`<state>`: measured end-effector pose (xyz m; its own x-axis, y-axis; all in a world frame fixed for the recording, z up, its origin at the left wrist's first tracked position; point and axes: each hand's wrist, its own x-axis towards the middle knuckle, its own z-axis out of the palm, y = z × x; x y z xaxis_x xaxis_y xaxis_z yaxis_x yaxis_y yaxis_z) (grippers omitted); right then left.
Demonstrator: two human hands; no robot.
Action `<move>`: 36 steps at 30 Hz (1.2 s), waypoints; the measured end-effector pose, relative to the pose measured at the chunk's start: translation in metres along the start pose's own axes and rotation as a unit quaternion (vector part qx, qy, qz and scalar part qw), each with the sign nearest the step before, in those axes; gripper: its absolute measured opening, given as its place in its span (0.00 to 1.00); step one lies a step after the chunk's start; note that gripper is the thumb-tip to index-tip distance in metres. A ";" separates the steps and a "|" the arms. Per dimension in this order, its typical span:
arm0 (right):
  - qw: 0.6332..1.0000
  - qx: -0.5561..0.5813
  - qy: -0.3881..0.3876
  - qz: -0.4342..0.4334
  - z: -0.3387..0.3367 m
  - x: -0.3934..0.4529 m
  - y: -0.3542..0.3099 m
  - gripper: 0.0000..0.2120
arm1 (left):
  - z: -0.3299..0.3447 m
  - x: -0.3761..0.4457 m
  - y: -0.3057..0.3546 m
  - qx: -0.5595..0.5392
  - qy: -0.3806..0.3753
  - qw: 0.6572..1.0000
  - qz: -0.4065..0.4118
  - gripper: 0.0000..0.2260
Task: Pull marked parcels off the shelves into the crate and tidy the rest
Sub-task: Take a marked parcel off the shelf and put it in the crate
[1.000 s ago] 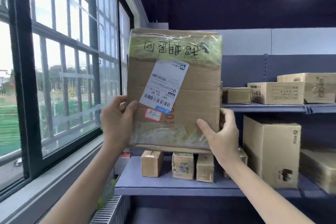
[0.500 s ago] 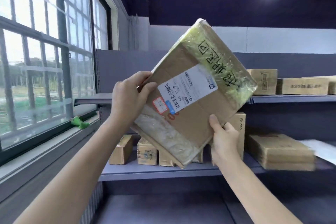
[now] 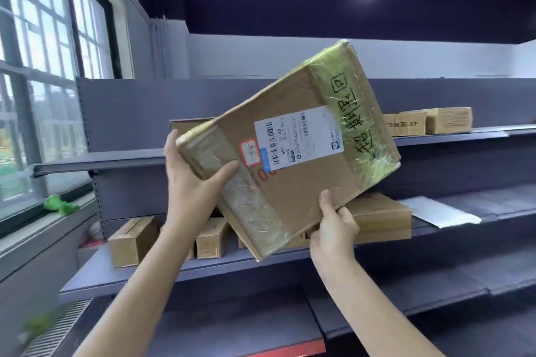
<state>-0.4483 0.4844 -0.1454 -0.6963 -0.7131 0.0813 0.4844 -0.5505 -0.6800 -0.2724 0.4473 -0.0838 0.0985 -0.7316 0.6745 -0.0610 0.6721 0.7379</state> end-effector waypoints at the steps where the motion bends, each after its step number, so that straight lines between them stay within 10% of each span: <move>1: 1.000 0.006 -0.014 0.007 -0.003 -0.002 -0.004 0.10 | 0.004 -0.007 -0.004 -0.064 -0.022 0.997 -0.027 0.47; 20: 0.996 0.010 -0.076 -0.039 -0.005 -0.025 -0.019 0.18 | -0.002 0.008 -0.023 -0.143 0.029 0.988 -0.039 0.08; 26: 0.989 0.004 0.014 -0.146 -0.033 0.001 -0.055 0.40 | 0.008 0.023 -0.033 -0.136 0.012 0.989 -0.049 0.11; 36: 0.951 -0.159 0.069 -0.255 -0.113 0.016 -0.102 0.24 | 0.088 -0.001 -0.024 -0.213 -0.141 0.966 -0.039 0.18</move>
<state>-0.5690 0.5781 -0.1571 -0.8713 -0.3126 0.3782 -0.1044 -0.6350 -0.7654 -0.3587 0.4220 -0.1001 -0.1921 -0.7438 0.6402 0.3560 0.5551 0.7517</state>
